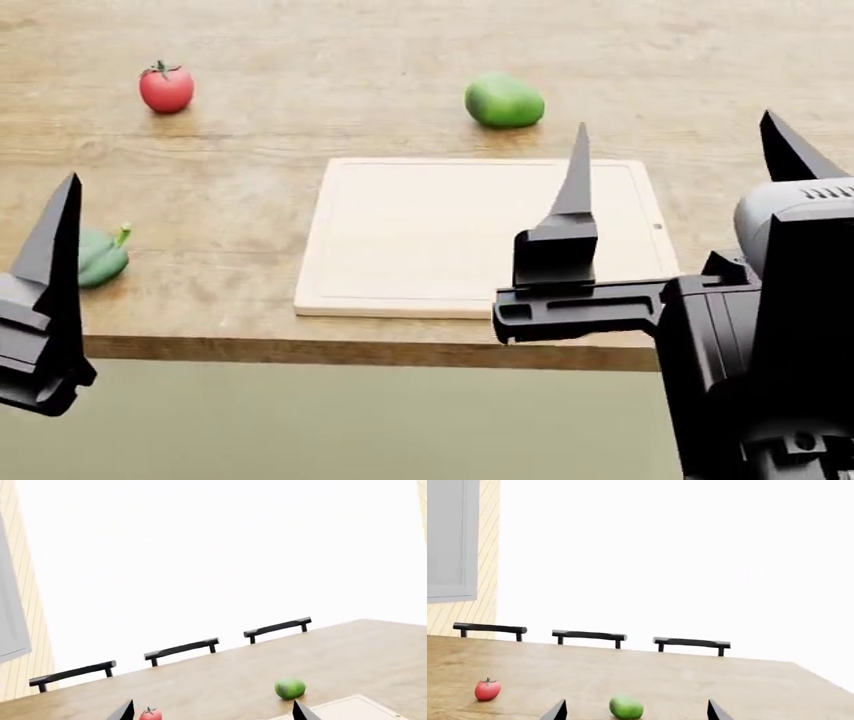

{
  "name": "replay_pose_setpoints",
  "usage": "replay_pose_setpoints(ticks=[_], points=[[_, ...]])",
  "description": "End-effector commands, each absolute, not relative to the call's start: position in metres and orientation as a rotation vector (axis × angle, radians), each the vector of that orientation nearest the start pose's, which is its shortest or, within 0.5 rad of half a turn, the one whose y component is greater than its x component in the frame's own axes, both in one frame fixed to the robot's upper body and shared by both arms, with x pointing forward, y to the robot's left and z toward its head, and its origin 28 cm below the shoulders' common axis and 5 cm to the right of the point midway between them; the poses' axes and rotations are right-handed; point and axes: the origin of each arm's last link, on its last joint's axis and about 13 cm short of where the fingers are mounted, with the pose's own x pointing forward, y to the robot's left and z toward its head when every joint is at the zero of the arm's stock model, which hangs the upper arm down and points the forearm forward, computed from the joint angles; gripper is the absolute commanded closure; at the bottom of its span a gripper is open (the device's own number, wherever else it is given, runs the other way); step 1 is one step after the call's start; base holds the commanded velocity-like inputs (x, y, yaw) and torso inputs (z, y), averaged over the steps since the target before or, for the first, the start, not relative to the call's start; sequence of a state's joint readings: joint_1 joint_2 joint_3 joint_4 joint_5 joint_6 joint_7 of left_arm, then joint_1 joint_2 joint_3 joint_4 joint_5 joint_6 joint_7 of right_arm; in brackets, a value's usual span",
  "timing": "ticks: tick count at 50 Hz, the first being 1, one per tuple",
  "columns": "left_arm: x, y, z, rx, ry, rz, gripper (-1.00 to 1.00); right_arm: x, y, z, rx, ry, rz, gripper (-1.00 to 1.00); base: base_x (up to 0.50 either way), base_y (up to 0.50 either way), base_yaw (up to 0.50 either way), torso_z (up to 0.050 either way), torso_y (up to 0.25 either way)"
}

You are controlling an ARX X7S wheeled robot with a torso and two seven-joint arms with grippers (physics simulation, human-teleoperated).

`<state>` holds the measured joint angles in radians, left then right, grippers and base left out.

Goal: Place the avocado, onion, tomato and bell pepper on the cutting board.

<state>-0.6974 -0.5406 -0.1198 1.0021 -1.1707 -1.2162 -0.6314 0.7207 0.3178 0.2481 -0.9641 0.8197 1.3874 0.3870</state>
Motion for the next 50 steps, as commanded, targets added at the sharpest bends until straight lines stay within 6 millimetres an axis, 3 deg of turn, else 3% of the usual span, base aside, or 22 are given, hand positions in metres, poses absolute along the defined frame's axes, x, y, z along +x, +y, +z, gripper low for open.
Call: replay_pose_setpoints(ticks=[1,36,39,46,50], points=[[0.17,0.231,0.269,0.204,-0.37,-0.199,-1.0,0.192,-0.134,0.281,-0.076,-0.32,0.043,-1.0,0.5,0.0,0.0,0.0,0.0],[0.167,0.228,0.269,0.192,-0.376,-0.204,-1.0,0.192,-0.135,0.299,-0.124,-0.304,0.075,-1.0,0.5,0.0,0.0,0.0,0.0],[0.167,0.227,0.269,0.191,-0.379,-0.204,-1.0,0.195,-0.135,0.3,-0.078,-0.253,0.102,-1.0,0.15,0.0,0.0,0.0,0.003],[0.167,0.226,0.27,0.188,-0.383,-0.206,-1.0,0.208,-0.128,0.324,-0.103,-0.103,0.19,-1.0,0.0,0.0,0.0,0.0,0.0],[0.167,0.225,0.27,0.184,-0.385,-0.207,-1.0,0.232,-0.125,0.34,-0.084,-0.001,0.222,-1.0,0.0,0.0,0.0,0.0,0.0]])
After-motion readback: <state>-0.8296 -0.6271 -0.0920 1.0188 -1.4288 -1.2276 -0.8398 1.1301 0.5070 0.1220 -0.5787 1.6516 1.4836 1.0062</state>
